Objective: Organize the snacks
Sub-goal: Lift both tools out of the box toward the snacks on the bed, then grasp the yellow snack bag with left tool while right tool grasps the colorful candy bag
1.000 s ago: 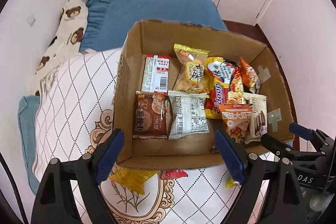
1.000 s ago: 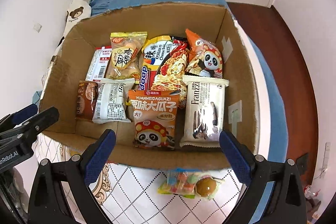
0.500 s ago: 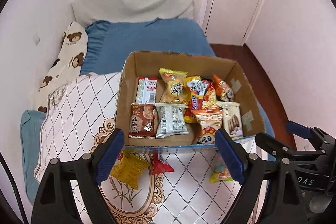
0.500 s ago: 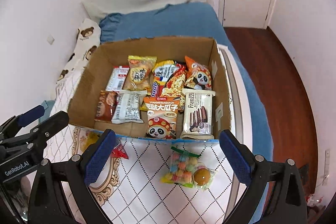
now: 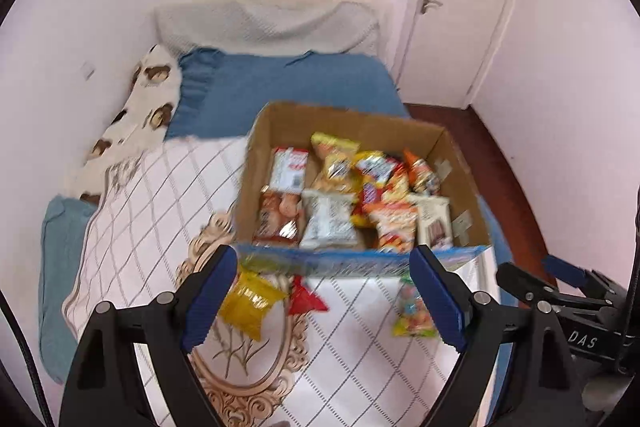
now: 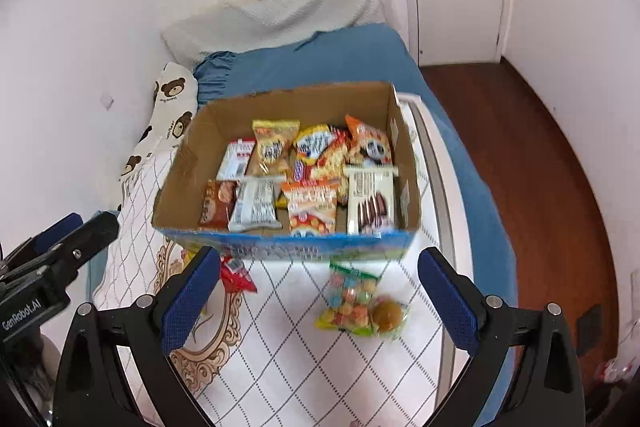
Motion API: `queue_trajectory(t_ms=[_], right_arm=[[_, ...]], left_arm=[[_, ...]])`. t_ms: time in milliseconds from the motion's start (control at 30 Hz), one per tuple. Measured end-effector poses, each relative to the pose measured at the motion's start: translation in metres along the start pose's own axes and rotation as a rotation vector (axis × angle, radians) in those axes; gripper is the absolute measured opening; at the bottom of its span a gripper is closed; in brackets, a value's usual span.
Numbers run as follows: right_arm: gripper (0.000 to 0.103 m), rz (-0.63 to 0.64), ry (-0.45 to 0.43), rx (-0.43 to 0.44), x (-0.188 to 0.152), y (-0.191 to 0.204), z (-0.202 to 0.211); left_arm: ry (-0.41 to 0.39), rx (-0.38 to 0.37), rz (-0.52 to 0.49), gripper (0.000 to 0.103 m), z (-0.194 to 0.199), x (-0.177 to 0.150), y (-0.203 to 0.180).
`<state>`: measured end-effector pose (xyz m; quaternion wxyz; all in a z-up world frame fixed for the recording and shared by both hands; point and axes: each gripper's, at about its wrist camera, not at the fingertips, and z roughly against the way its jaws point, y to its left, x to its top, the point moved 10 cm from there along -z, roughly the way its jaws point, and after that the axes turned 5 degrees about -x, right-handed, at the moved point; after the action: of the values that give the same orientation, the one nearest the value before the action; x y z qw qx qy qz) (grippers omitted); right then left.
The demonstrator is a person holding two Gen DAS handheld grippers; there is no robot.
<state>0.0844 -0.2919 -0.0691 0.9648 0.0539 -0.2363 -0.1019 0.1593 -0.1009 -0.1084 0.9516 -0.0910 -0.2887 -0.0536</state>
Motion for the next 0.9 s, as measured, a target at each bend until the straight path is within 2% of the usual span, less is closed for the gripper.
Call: queue_trajectory(t_ms=[133, 333, 467, 500, 533, 600, 733, 900], right_arm=[[0.101, -0.052, 0.102, 0.005, -0.035, -0.014, -0.049], [0.101, -0.122, 0.263, -0.019, -0.081, -0.030, -0.142], [0.101, -0.111, 0.310, -0.023, -0.095, -0.026, -0.177], [0.101, -0.082, 0.292, -0.047, -0.095, -0.023, -0.182], [0.099, -0.050, 0.273, -0.059, -0.093, -0.019, -0.185], [0.074, 0.000, 0.285, -0.067, -0.096, -0.009, -0.191], [0.068, 0.064, 0.303, -0.100, -0.106, 0.001, -0.198], [0.063, 0.077, 0.343, -0.084, -0.127, 0.005, -0.194]], left_arm=[[0.086, 0.055, 0.066, 0.088, -0.024, -0.037, 0.036], [0.264, 0.150, 0.173, 0.088, -0.064, -0.109, 0.101], [0.332, 0.176, 0.211, 0.088, -0.084, -0.140, 0.129], [0.344, 0.179, 0.206, 0.088, -0.089, -0.142, 0.132], [0.354, 0.180, 0.190, 0.088, -0.096, -0.142, 0.133], [0.366, 0.188, 0.143, 0.088, -0.109, -0.137, 0.134], [0.419, 0.209, -0.023, 0.088, -0.144, -0.124, 0.124], [0.482, 0.214, -0.218, 0.088, -0.183, -0.125, 0.107]])
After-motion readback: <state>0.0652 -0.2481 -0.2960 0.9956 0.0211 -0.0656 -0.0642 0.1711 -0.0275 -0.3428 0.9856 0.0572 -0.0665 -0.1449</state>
